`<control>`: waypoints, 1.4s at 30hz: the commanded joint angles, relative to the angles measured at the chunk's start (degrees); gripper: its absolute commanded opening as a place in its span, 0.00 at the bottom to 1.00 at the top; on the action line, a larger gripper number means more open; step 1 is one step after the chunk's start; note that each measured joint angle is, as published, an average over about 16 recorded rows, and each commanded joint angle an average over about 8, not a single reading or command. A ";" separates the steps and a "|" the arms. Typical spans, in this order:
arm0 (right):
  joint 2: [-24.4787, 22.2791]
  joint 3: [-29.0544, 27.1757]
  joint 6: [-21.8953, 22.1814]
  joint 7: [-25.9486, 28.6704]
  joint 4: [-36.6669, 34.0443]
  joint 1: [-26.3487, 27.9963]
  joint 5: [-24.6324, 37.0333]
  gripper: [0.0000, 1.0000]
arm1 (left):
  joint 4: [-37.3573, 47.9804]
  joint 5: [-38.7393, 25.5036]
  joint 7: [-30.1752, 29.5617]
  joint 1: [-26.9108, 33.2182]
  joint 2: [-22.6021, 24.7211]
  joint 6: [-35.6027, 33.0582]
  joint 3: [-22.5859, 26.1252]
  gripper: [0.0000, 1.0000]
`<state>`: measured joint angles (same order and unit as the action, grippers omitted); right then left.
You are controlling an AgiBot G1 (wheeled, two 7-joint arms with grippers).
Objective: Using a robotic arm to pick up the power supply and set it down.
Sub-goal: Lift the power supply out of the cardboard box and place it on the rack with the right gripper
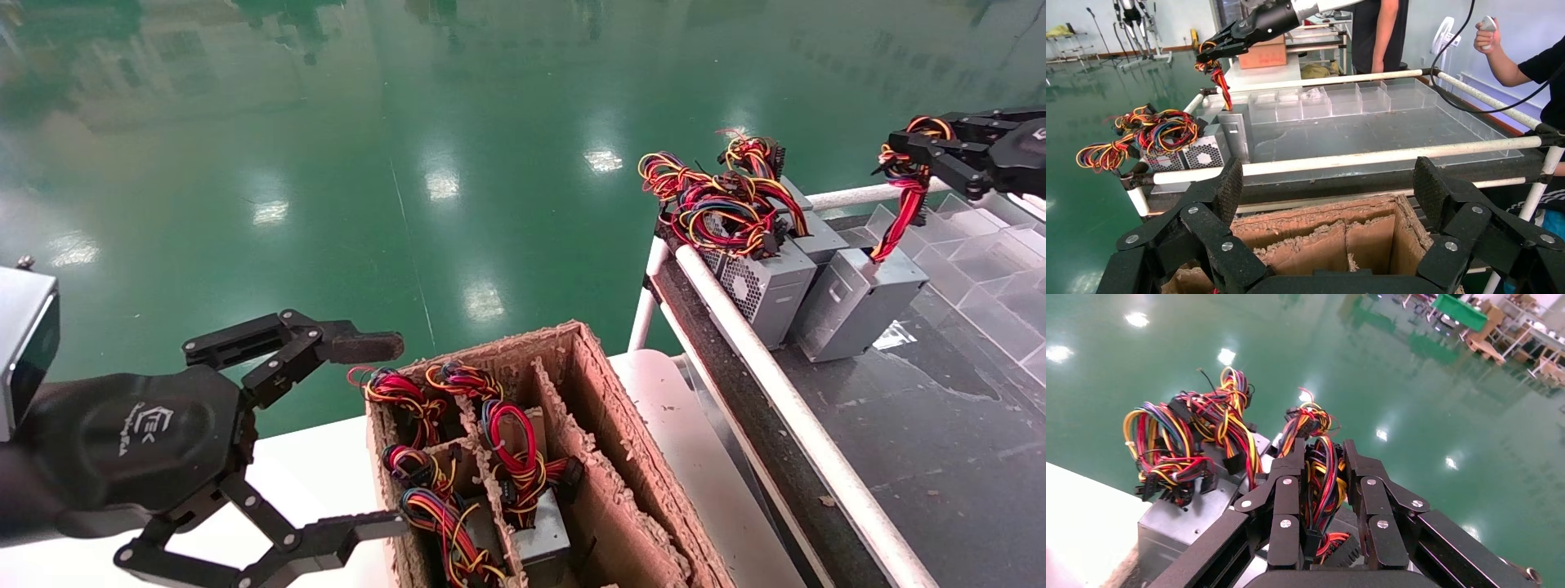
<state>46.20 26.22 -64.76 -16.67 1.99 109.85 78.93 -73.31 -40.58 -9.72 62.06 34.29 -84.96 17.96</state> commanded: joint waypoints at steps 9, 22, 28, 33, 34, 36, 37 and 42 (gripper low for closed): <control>2.75 0.78 5.47 1.21 -1.42 1.34 1.17 0.00 | 0.00 0.01 0.01 0.01 -0.01 0.01 0.02 1.00; 7.54 1.03 13.23 2.23 -1.99 1.69 1.54 0.00 | 0.00 0.03 0.03 0.01 -0.02 0.02 0.05 1.00; 9.58 1.19 15.05 2.57 -1.98 1.65 1.78 0.00 | 0.00 0.04 0.03 0.01 -0.03 0.03 0.06 1.00; 11.86 1.45 17.97 2.74 -2.09 1.34 2.15 0.00 | 0.00 0.05 0.04 0.02 -0.03 0.03 0.07 1.00; 12.37 1.52 18.67 2.79 -2.13 1.25 2.25 0.00 | 0.00 0.05 0.04 0.02 -0.03 0.03 0.08 1.00; 13.38 1.67 20.05 2.86 -2.22 1.05 2.47 0.00 | 0.00 0.05 0.04 0.02 -0.03 0.03 0.08 1.00; 13.87 1.76 20.72 2.89 -2.25 0.94 2.59 0.00 | 0.00 0.06 0.04 0.02 -0.03 0.03 0.08 1.00; 15.95 2.20 23.60 2.90 -2.30 0.46 3.23 0.00 | 0.00 0.06 0.05 0.02 -0.04 0.04 0.09 1.00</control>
<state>61.99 28.37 -41.35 -13.77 -0.26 110.39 82.07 -73.31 -40.52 -9.68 62.08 34.25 -84.92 18.05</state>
